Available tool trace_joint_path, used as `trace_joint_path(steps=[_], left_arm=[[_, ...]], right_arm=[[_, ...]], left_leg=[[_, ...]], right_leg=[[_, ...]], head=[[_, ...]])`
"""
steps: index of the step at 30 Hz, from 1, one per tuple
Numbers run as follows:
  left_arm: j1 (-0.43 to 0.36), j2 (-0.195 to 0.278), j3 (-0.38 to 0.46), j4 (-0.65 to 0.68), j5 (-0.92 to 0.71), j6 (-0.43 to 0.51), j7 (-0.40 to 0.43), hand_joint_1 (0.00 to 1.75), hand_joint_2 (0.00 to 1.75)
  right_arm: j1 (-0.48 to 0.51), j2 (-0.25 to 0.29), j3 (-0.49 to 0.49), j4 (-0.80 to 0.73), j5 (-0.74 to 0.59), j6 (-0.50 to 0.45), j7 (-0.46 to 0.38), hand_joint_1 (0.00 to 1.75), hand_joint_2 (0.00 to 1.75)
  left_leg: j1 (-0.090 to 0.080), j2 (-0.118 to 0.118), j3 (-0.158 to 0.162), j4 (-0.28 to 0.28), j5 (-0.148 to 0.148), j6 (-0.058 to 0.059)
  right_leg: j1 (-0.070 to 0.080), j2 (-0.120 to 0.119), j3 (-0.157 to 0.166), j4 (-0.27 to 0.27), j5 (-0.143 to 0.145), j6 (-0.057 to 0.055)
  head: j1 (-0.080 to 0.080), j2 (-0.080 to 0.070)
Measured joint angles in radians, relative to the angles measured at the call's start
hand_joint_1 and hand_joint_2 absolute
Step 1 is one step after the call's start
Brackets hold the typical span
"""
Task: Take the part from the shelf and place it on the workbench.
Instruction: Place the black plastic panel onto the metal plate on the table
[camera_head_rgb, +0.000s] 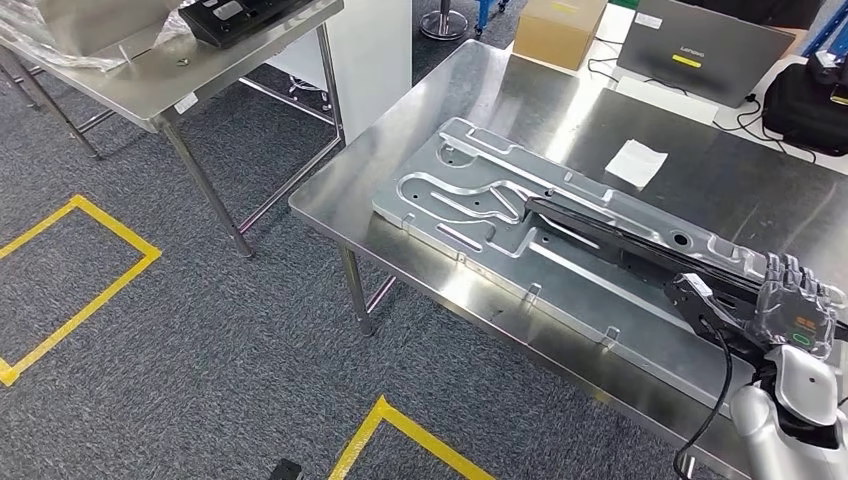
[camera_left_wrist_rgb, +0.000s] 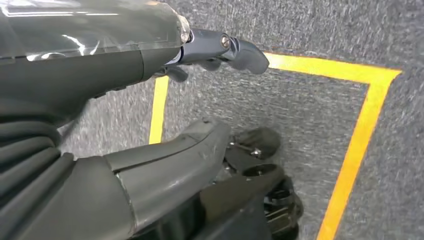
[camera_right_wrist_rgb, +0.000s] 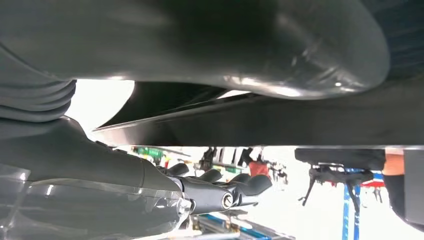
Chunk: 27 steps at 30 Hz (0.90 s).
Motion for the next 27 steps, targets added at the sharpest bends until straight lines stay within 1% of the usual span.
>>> trace_joint_path(steps=[5, 9, 13, 17, 21, 23, 24, 25, 26, 27], left_arm=[[-0.002, -0.005, -0.009, 0.000, 0.000, 0.001, -0.001, 0.00, 1.75], [-0.002, -0.006, -0.013, 0.000, 0.000, -0.001, -0.001, 0.00, 0.00], [-0.003, -0.006, -0.015, 0.000, 0.010, -0.003, -0.007, 0.00, 0.00], [-0.003, -0.006, -0.015, 0.000, 0.019, -0.007, -0.014, 0.00, 0.00], [-0.003, -0.006, -0.015, 0.000, 0.032, -0.019, -0.024, 0.00, 0.00], [-0.003, -0.006, -0.015, 0.000, 0.036, -0.021, -0.025, 0.00, 0.00], [-0.002, -0.006, -0.015, 0.000, 0.037, -0.021, -0.025, 0.00, 0.00], [-0.002, -0.006, -0.015, 0.000, 0.037, -0.022, -0.025, 0.00, 0.00], [-0.003, -0.006, -0.015, 0.000, 0.037, -0.021, -0.025, 0.00, 0.00], [-0.003, -0.006, -0.015, 0.000, 0.038, -0.021, -0.025, 0.00, 0.00]], right_arm=[[0.038, 0.001, -0.023, -0.017, -0.024, -0.004, -0.001, 0.00, 0.00], [0.089, 0.007, -0.042, -0.039, -0.051, -0.021, -0.010, 0.00, 0.00], [0.136, 0.023, -0.046, -0.088, -0.073, -0.045, -0.034, 0.00, 0.00], [0.170, 0.039, -0.046, -0.127, -0.077, -0.050, -0.037, 0.00, 0.00], [0.210, 0.053, -0.053, -0.146, -0.088, -0.058, -0.037, 0.00, 0.00], [0.225, 0.059, -0.059, -0.151, -0.089, -0.061, -0.038, 0.00, 0.00], [0.231, 0.061, -0.062, -0.154, -0.090, -0.062, -0.039, 0.00, 0.00], [0.235, 0.063, -0.065, -0.155, -0.090, -0.062, -0.039, 0.00, 0.00], [0.239, 0.065, -0.067, -0.156, -0.090, -0.063, -0.040, 0.00, 0.00], [0.243, 0.067, -0.070, -0.156, -0.091, -0.063, -0.041, 0.00, 0.00]], left_leg=[[0.000, 0.000, 0.000, 0.000, 0.000, 0.000], [0.000, 0.000, 0.000, 0.000, -0.001, 0.000], [0.000, 0.000, 0.000, 0.000, -0.001, -0.001], [0.000, 0.000, 0.000, 0.000, -0.001, -0.001], [-0.004, 0.000, 0.000, 0.004, -0.008, 0.008], [-0.001, 0.001, 0.004, -0.003, -0.006, 0.014], [0.001, 0.003, 0.009, -0.010, -0.001, 0.018], [0.003, 0.005, 0.013, -0.017, 0.004, 0.022], [0.004, 0.007, 0.017, -0.022, 0.008, 0.025], [0.003, 0.008, 0.017, -0.023, 0.009, 0.027]], right_leg=[[0.000, 0.000, 0.000, 0.000, -0.001, 0.001], [0.000, 0.000, 0.000, 0.000, -0.002, 0.002], [0.000, 0.001, 0.000, 0.000, -0.002, 0.002], [0.000, 0.000, 0.000, 0.000, -0.002, 0.002], [-0.006, 0.001, 0.003, -0.005, -0.003, 0.013], [-0.006, 0.001, 0.007, -0.006, -0.005, 0.018], [-0.005, 0.000, 0.007, 0.000, -0.012, 0.020], [-0.004, -0.001, 0.001, 0.022, -0.033, 0.020], [-0.004, -0.003, -0.014, 0.064, -0.064, 0.020], [-0.003, -0.004, -0.039, 0.123, -0.105, 0.020]], head=[[0.000, 0.000], [0.000, 0.000], [0.000, 0.000], [0.000, 0.000], [0.000, 0.000], [0.000, 0.000], [0.000, 0.000], [0.001, 0.000], [0.002, 0.000], [0.002, 0.000]])
